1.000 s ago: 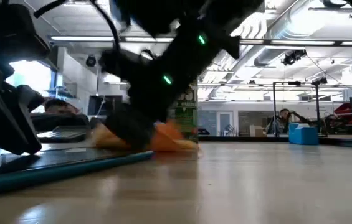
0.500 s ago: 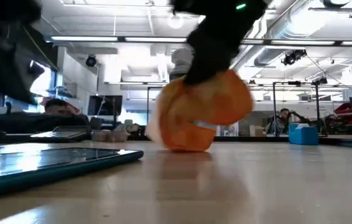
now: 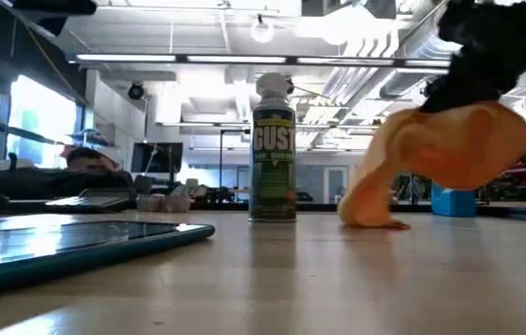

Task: Apply microfiber cloth
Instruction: Wipe the front of the blue tablet using the orange microfiber cloth

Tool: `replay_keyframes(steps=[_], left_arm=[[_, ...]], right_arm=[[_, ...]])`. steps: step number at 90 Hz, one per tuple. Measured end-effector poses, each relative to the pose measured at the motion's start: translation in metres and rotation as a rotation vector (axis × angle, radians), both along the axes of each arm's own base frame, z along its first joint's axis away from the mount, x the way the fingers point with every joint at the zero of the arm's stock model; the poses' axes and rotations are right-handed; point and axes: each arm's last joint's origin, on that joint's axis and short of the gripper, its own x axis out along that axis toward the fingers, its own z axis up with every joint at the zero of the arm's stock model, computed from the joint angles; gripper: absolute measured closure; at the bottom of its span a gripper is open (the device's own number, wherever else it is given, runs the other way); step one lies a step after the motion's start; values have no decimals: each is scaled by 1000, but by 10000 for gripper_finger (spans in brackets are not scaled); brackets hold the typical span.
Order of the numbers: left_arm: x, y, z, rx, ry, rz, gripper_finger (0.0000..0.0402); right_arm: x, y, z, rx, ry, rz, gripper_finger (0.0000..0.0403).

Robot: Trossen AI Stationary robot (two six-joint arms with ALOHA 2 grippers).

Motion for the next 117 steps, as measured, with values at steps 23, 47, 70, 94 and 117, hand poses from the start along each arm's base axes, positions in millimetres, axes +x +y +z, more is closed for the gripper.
replay_keyframes(steps=[23, 47, 70, 94, 117], left_arm=[[-6, 32, 13, 64, -4, 71, 394], [-12, 60, -12, 9, 23, 131, 401], [-15, 78, -59, -97, -194, 96, 401], [-20, 95, -78, -123, -425, -61, 401], [-18, 115, -70, -10, -502, -24, 402]], right_arm=[[-55, -29, 50, -107, -140, -17, 403], [-97, -46, 38, 81, -122, 53, 403], [-76, -33, 19, 125, -364, 165, 403], [-57, -25, -29, 17, -526, 236, 403], [-50, -37, -35, -9, -627, 299, 403]])
